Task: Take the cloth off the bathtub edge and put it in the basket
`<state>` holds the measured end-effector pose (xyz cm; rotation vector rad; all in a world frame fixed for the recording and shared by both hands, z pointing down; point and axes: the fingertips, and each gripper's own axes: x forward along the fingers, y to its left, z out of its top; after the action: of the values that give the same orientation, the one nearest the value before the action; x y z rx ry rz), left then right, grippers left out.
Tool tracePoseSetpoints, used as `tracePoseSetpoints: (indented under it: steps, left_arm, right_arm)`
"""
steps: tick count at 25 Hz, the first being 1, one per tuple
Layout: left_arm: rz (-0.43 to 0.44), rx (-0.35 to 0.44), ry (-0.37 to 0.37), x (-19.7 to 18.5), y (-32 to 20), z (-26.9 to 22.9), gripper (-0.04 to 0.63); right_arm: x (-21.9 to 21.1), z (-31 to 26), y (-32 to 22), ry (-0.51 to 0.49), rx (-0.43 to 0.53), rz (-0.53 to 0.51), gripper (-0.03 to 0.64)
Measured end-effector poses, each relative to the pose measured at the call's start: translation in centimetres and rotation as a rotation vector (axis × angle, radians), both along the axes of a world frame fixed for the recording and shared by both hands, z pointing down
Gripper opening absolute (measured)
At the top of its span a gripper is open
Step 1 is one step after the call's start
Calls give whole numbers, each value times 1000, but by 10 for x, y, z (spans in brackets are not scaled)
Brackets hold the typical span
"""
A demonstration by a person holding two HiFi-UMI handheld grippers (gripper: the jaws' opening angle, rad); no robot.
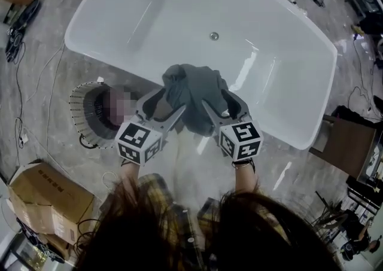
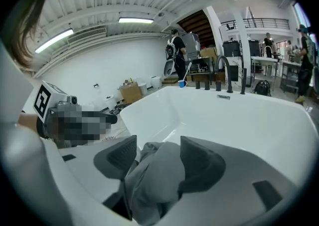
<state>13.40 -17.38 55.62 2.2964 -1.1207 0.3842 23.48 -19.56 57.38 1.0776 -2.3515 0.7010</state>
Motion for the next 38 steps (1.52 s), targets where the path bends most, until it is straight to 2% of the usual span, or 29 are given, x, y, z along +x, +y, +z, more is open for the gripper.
tracePoseSetpoints:
  steps: [6,8,16,19,21,32,38]
  left_arm:
    - [18,-114,-13,4,3,57,287]
    - [15,-154,6,4,3,75,293]
    - [-25,-263,18,-7,-1,139,347]
    - [-30,-316,-7,-14,-1,168,365]
    - [-31,-349,2,-14,0,182,374]
    - [-35,-437,91,-2,0,212,383]
    - [-29,-455,93,4,1,214,383]
  right_arm:
    - [7,39,-3,2,-56,12,341]
    - [7,55,-5,17,-76,1,358]
    - [23,112,-7,82,-172,3,383]
    - [27,135,-5,128,-213,-30,387]
    - [27,145,-4,144,-228,-50,387]
    - [21,166,-5,135,-289,-70,385]
    - [18,169,-3,132,-304,-65,383]
